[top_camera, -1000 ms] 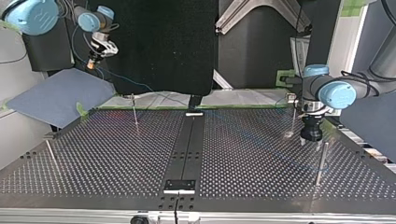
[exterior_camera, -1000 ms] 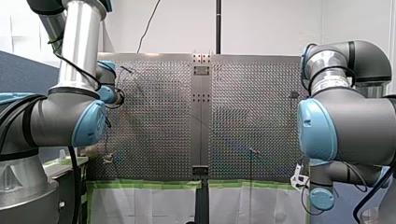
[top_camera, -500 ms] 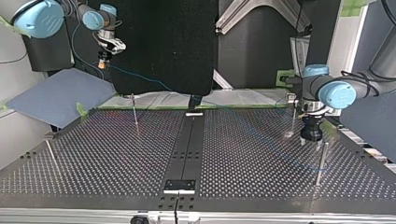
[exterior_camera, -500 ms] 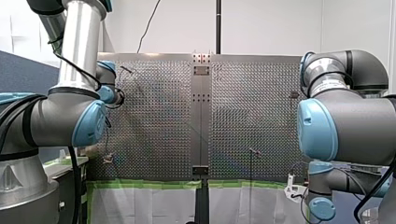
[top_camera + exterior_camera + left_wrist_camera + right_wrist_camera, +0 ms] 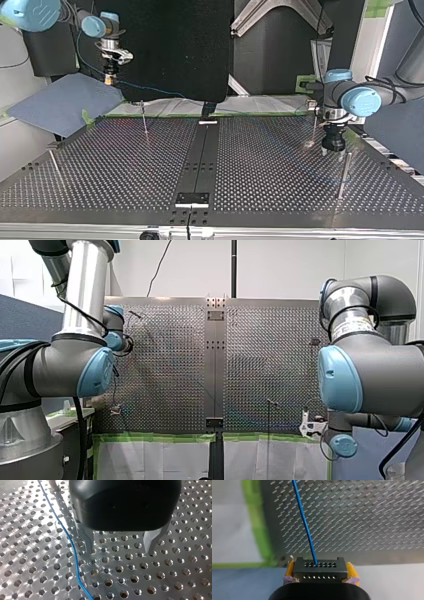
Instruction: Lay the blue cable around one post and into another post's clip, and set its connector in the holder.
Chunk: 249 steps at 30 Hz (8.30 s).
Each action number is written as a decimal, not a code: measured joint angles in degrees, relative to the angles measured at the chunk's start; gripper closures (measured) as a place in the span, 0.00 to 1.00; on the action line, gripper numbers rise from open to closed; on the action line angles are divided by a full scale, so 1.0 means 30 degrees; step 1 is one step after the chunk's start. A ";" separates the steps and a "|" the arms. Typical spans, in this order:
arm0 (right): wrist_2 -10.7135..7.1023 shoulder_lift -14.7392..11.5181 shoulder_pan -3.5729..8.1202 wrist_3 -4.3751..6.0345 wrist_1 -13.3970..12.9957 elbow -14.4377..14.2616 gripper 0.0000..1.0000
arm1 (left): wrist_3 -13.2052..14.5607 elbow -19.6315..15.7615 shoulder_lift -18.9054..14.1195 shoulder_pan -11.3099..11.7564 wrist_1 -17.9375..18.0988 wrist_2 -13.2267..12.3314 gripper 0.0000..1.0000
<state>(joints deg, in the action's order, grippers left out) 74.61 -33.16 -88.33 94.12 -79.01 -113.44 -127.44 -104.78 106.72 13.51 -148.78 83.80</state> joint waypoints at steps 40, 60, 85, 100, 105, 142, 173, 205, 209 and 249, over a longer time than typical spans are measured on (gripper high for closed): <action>-0.1418 -0.0851 -0.0277 0.0226 0.1055 0.0544 1.00 | 0.0013 -0.0009 -0.0005 -0.0005 -0.0787 0.0919 0.00; -0.1353 -0.0842 -0.0572 0.0343 0.1435 0.0578 1.00 | 0.0004 -0.0659 -0.2406 0.0177 -0.3678 0.1430 0.00; -0.1387 -0.0840 -0.0879 0.0949 0.1411 0.0596 1.00 | 0.3994 -0.1107 -0.6666 0.0640 -0.7941 0.3899 0.00; -0.1287 -0.0833 -0.0975 0.1006 0.1520 0.0722 1.00 | 0.5285 0.1578 -0.9356 0.0325 -1.0625 0.2959 0.00; -0.1284 -0.0839 -0.0995 0.1006 0.1542 0.0723 1.00 | 0.5196 0.2519 -1.0295 0.0169 -1.1573 0.2160 0.00; -0.1283 -0.0839 -0.1211 0.1007 0.1577 0.0758 1.00 | 0.5523 0.2475 -1.1504 -0.1018 -1.7542 0.0815 0.00; -0.1283 -0.0846 -0.1308 0.1006 0.1667 0.0879 1.00 | 0.4842 0.3130 -1.0612 -0.0935 -1.8497 -0.0295 0.00; -0.1283 -0.0839 -0.1469 0.0977 0.1782 0.0881 1.00 | 0.5683 0.3231 -1.0669 -0.1023 -1.9898 0.2718 0.00; -0.1284 -0.0836 -0.1474 0.0977 0.1783 0.0879 1.00 | 0.5713 0.3232 -1.0656 -0.1023 -1.9903 0.2723 0.00; -0.1225 -0.0849 -0.1533 0.0977 0.1812 0.0879 1.00 | 0.3305 0.0893 -1.2968 -0.2196 -1.6157 -0.1479 0.00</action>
<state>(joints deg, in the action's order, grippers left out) 70.94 -35.71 -92.93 97.05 -73.58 -110.80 -117.52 -102.11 67.82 6.92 -197.25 79.37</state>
